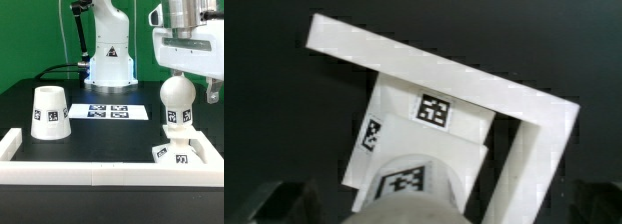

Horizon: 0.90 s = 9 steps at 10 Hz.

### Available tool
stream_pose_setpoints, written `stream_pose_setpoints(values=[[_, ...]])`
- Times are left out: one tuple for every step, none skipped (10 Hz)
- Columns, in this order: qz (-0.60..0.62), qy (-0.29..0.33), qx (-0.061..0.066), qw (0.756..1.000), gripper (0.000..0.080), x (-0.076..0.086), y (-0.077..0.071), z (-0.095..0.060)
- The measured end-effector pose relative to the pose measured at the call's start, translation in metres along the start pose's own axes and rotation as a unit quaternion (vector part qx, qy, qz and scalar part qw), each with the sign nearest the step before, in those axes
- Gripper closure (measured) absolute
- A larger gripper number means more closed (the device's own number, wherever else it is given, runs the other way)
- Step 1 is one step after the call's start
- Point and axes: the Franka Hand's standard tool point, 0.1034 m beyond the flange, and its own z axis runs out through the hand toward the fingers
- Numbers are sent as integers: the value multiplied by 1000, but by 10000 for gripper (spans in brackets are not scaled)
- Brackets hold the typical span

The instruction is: Assemble lamp

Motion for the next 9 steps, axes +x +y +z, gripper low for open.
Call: stream_pose_setpoints(values=[[-35, 0, -2, 999, 100, 0, 5, 2], [-77, 0, -3, 997, 100, 1, 9, 4], [-104, 0, -6, 995, 100, 2, 14, 6], [-142, -1, -9, 990, 100, 2, 18, 8], [-181, -1, -9, 983, 100, 3, 18, 9], [-224, -1, -10, 975, 100, 1, 17, 9], [-265, -1, -11, 964, 100, -1, 14, 6], [-317, 2, -15, 948, 100, -3, 7, 1], [-378, 8, -18, 925, 100, -4, -1, -4]])
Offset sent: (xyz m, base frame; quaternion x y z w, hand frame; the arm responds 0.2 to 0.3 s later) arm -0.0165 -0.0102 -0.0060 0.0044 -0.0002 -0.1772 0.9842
